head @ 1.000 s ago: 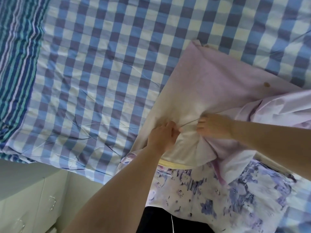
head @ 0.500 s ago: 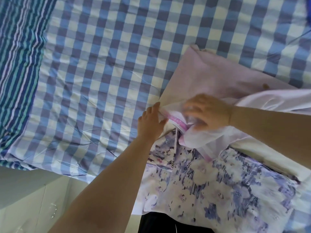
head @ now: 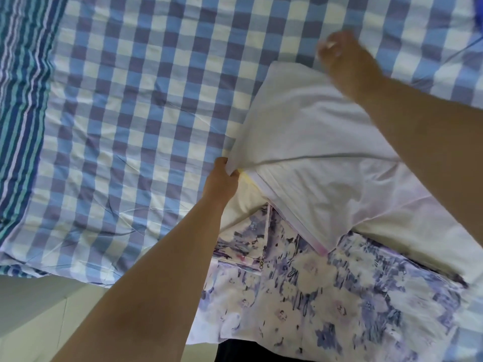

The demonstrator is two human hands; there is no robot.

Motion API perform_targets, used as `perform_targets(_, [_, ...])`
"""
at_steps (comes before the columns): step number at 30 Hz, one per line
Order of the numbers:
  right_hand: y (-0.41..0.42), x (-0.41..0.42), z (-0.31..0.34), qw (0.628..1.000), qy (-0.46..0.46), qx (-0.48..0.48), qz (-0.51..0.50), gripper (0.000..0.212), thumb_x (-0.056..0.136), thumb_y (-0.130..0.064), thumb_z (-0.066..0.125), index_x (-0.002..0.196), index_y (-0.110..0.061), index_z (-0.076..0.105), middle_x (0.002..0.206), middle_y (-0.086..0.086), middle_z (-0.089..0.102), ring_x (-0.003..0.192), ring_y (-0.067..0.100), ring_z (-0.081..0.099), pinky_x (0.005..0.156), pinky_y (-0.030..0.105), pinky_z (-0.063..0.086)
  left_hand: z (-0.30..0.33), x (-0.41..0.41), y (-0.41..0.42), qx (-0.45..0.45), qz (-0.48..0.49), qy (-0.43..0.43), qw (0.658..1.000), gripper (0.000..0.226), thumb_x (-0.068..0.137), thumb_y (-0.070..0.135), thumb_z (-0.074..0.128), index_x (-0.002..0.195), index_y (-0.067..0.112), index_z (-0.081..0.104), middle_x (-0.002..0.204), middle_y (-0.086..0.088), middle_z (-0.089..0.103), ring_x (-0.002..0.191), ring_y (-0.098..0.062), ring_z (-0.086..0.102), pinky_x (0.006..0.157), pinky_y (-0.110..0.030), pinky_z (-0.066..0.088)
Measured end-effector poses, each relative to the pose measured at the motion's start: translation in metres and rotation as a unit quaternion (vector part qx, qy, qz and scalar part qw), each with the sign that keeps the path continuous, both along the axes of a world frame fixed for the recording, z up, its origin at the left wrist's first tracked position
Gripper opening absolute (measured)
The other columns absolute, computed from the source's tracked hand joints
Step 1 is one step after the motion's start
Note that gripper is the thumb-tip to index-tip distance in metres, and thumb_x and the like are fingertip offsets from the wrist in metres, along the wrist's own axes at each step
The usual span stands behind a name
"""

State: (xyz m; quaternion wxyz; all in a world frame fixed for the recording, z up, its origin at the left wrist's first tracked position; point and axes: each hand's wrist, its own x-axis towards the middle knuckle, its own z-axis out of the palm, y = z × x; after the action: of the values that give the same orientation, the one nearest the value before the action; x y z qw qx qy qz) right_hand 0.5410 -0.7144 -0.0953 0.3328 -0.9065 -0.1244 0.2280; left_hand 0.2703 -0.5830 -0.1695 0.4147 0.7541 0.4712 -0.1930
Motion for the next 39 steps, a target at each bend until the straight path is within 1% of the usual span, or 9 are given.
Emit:
perform_targets(5, [-0.045,-0.039,-0.067,0.938,-0.105,-0.258,0.208,0.082,0.081,-0.058,0.061,0.139,-0.009,0.031,0.140,0.019,0.041,0.125,0.039,0.041,0.100,0.050,0.038,0.002,0.016,-0.012,0.056,-0.063,-0.018,0.996,0.075,0.088,0.009,0.054,0.146,0.035,0.015,0.134,-0.004,0.044,0.116,-0.029,0.050,0.091,-0.044,0.047])
perform_targets(9, [-0.057,-0.011,-0.080,0.957,-0.033,-0.288,0.011,0.075,0.084,-0.054,0.058,0.136,-0.006,0.036,0.137,0.021,0.041,0.126,0.040,0.038,0.100,0.052,0.033,0.003,0.033,-0.013,0.004,-0.099,-0.040,0.994,0.083,0.086,-0.002,0.049,0.146,0.042,0.014,0.137,-0.003,0.037,0.119,-0.028,0.047,0.093,-0.043,0.049])
perform_targets(14, [-0.061,0.008,-0.070,0.955,-0.065,-0.225,0.181,0.036,0.088,-0.032,0.060,0.111,-0.005,0.059,0.113,0.019,0.057,0.107,0.039,0.053,0.087,0.041,0.042,0.009,0.058,-0.008,-0.100,-0.047,-0.089,0.990,0.075,0.086,-0.001,0.049,0.146,0.035,0.022,0.139,0.000,0.030,0.101,-0.014,0.047,0.060,-0.013,0.046])
perform_targets(17, [-0.067,0.018,-0.059,0.979,-0.018,-0.145,0.140,0.020,0.092,-0.025,0.054,0.105,-0.013,0.062,0.111,0.012,0.060,0.104,0.033,0.055,0.081,0.034,0.040,0.011,0.076,-0.011,0.056,-0.158,-0.029,0.985,0.062,0.088,0.012,0.053,0.144,0.026,0.031,0.145,-0.005,0.027,0.116,-0.023,0.045,0.086,-0.026,0.045])
perform_targets(21, [-0.099,0.014,-0.058,0.987,-0.121,-0.083,-0.057,0.024,0.094,-0.026,0.045,0.108,-0.011,0.058,0.112,0.014,0.059,0.103,0.032,0.055,0.080,0.035,0.042,0.010,0.086,-0.029,0.306,-0.360,-0.050,0.880,0.056,0.090,0.031,0.059,0.140,0.015,0.038,0.150,-0.010,0.028,0.130,-0.033,0.036,0.102,-0.043,0.037])
perform_targets(24, [-0.144,-0.015,-0.079,0.965,-0.080,-0.248,0.033,0.057,0.092,-0.051,0.047,0.124,-0.003,0.045,0.122,0.022,0.050,0.112,0.039,0.047,0.089,0.047,0.042,0.013,0.085,-0.061,0.229,-0.509,-0.207,0.804,0.041,0.085,0.036,0.067,0.114,0.009,0.058,0.119,-0.012,0.055,0.100,-0.033,0.058,0.076,-0.040,0.048])
perform_targets(30, [-0.222,-0.023,-0.085,0.932,-0.034,-0.352,0.082,0.090,0.079,-0.081,0.029,0.138,-0.013,0.035,0.140,0.020,0.041,0.126,0.039,0.040,0.103,0.056,0.029,-0.002,0.040,-0.136,0.110,-0.627,-0.039,0.771,0.086,0.064,0.066,0.070,0.130,0.020,0.040,0.129,-0.006,0.042,0.113,-0.029,0.044,0.091,-0.040,0.043])
perform_targets(35, [-0.239,-0.006,-0.074,0.907,0.040,-0.351,0.229,0.092,0.077,-0.060,0.062,0.147,-0.033,0.011,0.153,0.005,0.025,0.136,0.035,0.030,0.106,0.056,0.026,-0.019,0.021,-0.161,0.174,-0.670,0.040,0.721,0.124,0.060,0.072,0.068,0.149,0.019,0.001,0.148,-0.014,0.008,0.134,-0.037,0.016,0.109,-0.057,0.022])
perform_targets(39, [-0.233,0.006,-0.064,0.876,-0.005,-0.381,0.296,0.063,0.086,-0.033,0.060,0.143,-0.026,0.034,0.142,0.010,0.041,0.125,0.033,0.044,0.101,0.044,0.037,-0.012,0.032,-0.168,0.207,-0.687,0.049,0.694,0.090,0.082,0.038,0.062,0.149,0.013,0.008,0.143,-0.013,0.019,0.126,-0.036,0.029,0.098,-0.050,0.040])
